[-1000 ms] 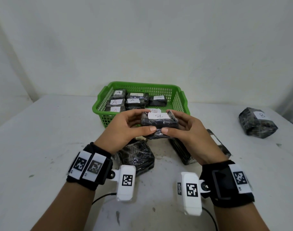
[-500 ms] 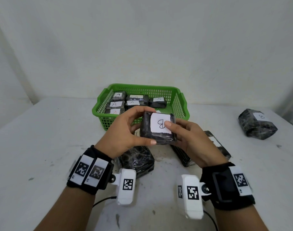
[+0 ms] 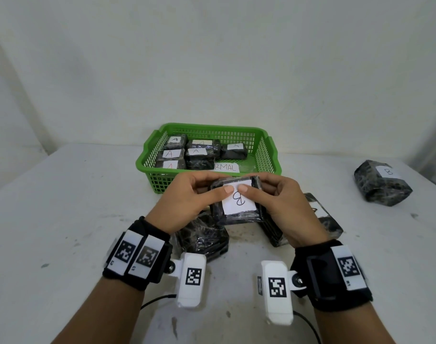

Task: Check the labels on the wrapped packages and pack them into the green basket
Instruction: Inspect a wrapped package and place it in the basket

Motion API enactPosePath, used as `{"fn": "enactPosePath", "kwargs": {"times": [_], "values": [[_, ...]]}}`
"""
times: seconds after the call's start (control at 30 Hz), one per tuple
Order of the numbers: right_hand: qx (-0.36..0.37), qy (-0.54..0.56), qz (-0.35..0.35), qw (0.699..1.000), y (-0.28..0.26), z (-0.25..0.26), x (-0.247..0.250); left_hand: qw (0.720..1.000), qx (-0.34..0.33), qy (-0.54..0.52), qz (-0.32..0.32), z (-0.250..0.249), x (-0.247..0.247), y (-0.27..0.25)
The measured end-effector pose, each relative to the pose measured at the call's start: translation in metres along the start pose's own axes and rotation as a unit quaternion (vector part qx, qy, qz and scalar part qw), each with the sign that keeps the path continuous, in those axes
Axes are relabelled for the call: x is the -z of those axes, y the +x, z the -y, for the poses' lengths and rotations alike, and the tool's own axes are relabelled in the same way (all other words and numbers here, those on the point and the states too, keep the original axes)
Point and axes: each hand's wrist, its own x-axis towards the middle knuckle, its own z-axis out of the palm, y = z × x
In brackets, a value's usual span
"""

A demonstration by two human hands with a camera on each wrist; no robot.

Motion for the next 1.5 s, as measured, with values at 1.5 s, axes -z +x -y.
{"fn": "enactPosePath", "kwargs": {"times": [1.5], "values": [[-0.005, 0.054, 0.044, 0.998, 0.002, 0.002, 0.006, 0.988, 0.042, -0.127, 0.078, 0.003, 0.007, 0.001]]}}
